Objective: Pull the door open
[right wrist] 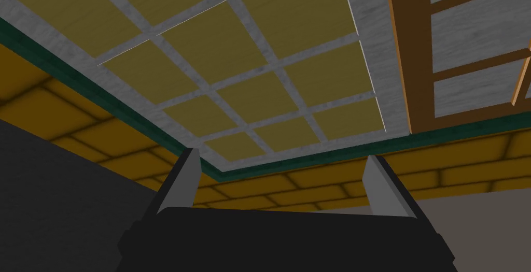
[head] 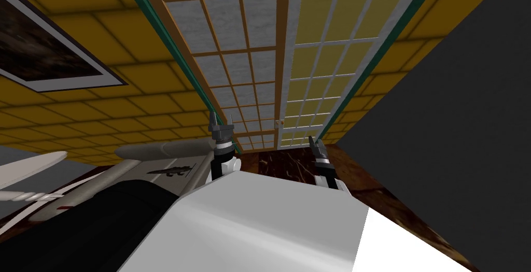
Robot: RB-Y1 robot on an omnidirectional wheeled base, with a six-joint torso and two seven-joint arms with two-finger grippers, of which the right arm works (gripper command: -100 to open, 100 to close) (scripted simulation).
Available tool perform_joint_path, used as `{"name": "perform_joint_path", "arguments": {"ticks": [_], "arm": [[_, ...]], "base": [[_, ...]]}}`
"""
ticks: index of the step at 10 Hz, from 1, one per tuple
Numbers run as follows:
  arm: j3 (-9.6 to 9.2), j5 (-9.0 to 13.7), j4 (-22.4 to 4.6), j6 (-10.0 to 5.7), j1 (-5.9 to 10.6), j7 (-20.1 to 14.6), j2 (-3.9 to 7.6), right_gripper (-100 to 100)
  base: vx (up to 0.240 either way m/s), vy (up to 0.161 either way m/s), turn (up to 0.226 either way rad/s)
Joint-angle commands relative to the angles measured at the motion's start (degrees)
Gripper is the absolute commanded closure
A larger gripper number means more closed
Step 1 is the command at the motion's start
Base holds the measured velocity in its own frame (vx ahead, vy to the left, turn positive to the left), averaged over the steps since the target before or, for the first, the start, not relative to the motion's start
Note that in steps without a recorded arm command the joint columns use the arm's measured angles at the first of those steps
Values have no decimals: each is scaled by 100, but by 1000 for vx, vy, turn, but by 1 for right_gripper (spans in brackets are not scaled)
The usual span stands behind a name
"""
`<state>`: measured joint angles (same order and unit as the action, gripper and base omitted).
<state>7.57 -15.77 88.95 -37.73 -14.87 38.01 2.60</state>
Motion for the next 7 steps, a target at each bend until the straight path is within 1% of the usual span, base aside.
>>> {"name": "perform_joint_path", "arguments": {"ticks": [1, 4, 7], "arm": [[44, -34, -204, -51, 68, 117, 12, -100], [164, -227, -756, -188, 209, 594, -14, -100], [279, -414, -1290, -322, 347, 1055, -53, -100]], "base": [[67, 26, 16], [83, 23, 75], [108, 42, 81]]}}
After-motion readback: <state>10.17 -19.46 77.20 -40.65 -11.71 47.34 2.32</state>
